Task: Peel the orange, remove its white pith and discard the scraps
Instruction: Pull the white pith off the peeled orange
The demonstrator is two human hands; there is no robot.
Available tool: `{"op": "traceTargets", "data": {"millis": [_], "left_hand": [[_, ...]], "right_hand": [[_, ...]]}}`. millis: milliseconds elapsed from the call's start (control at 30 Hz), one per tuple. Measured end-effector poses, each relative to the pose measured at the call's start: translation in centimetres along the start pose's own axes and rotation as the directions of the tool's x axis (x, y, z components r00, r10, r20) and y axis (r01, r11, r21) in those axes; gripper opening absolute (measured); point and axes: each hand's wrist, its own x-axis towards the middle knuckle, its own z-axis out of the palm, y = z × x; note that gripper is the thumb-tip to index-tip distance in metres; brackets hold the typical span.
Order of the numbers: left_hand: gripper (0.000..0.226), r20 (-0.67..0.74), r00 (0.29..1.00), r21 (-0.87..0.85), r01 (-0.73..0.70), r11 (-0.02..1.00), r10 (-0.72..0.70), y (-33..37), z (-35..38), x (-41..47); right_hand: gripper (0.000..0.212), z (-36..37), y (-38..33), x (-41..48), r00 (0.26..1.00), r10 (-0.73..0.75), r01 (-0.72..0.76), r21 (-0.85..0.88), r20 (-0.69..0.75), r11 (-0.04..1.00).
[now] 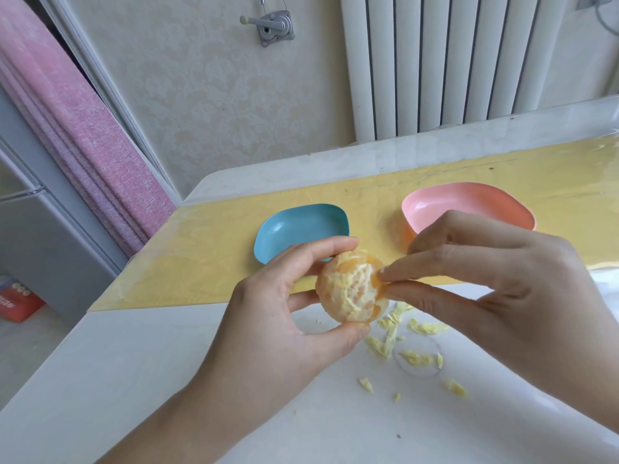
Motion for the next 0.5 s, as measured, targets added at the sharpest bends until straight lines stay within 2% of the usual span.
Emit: {"op": "traceTargets", "data": {"millis": [200,367,500], "left_hand": [[0.060,-0.024,0.994,0.121,-0.099,0.988,0.103,-0.06,0.16,0.00],[0.060,-0.019,0.984,0.224,-0.167,0.960,0.176,-0.17,0.19,-0.05],[0.060,-0.002,0.982,0.248,-0.184,0.951,0.191,-0.06,0.23,-0.17]], "right_hand": [[0.004,0.01,0.25,0.05,0.998,-0.049,0.051,-0.044,0.045,0.998],[0.009,0.15,0.37,0.00,0.994,-0.034,0.034,0.005,0.101,0.999],[0.008,0.29,0.25,0.05,0.993,-0.058,0.061,-0.034,0.100,0.998]]}}
